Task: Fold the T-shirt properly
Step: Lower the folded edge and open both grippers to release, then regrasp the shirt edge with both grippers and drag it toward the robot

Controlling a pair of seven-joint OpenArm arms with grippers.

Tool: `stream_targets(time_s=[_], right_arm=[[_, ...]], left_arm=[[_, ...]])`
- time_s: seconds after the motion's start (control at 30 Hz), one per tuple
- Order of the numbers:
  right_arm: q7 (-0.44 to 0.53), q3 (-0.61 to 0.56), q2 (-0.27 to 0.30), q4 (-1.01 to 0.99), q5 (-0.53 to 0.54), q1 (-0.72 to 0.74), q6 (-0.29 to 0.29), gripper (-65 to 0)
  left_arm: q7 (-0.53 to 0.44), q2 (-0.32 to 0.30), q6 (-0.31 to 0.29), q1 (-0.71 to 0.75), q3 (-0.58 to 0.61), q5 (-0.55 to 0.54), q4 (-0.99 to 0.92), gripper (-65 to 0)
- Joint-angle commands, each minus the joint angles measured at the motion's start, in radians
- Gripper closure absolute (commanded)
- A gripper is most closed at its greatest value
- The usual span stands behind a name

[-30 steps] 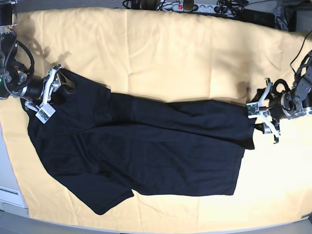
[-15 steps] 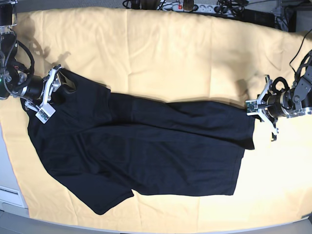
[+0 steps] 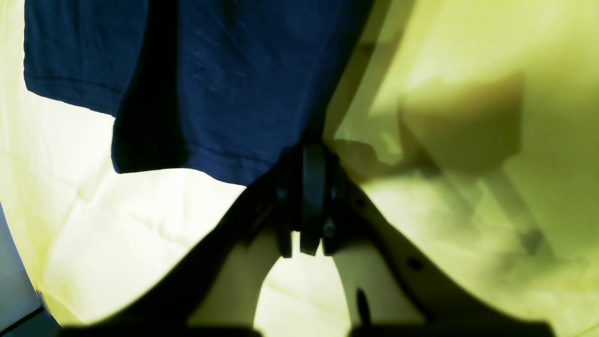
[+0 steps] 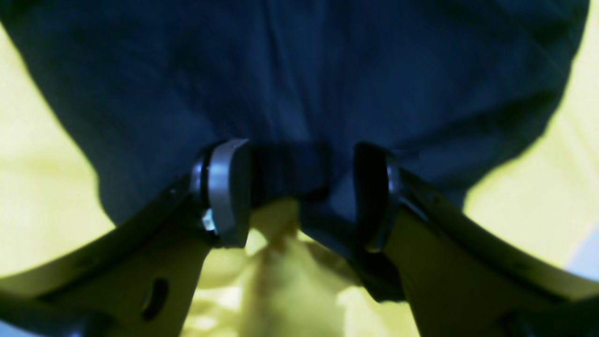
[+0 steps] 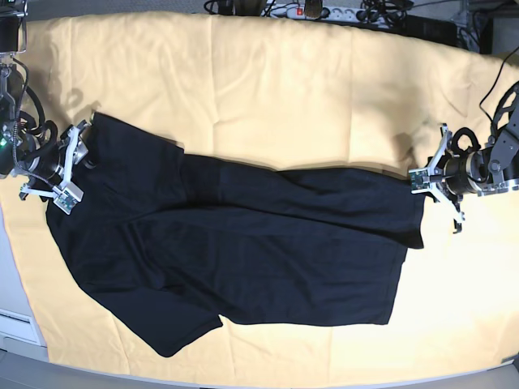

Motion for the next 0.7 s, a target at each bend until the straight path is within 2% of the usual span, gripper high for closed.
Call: stream_targets(time_s=[0.0, 0.17, 0.23, 0.37, 0.53, 0.67], right_arm=[[0.021, 0.013, 0.034, 0.014, -0.008, 0.014, 0.001, -36.1], [0.034, 0.012, 0.084, 0.013, -0.037, 0.010, 0.001, -36.1], [0.039, 0.012, 0.085, 0.013, -0.022, -0.007, 0.001, -36.1], [0.116, 0.012, 0.077, 0.013, -0.031, -0.056, 0.001, -36.1], [0.146, 0.012, 0.074, 0.013, -0.036, -0.069, 0.001, -36.0], [0.257, 0.012, 0.063, -0.012, -0.148, -0.077, -0.036, -36.0]], left_arm=[[-0.004, -0.023, 0.005, -0.018, -0.014, -0.006, 0.009, 0.0], [-0.003, -0.023, 0.005, -0.018, -0.014, -0.006, 0.009, 0.0], [-0.003, -0.023, 0.005, -0.018, -0.014, -0.006, 0.009, 0.0], [-0.004, -0.023, 0.005, -0.018, -0.014, -0.006, 0.009, 0.0], [-0.003, -0.025, 0.005, -0.018, -0.014, -0.006, 0.009, 0.0], [-0.003, -0.028, 0.005, -0.018, -0.014, -0.006, 0.009, 0.0]])
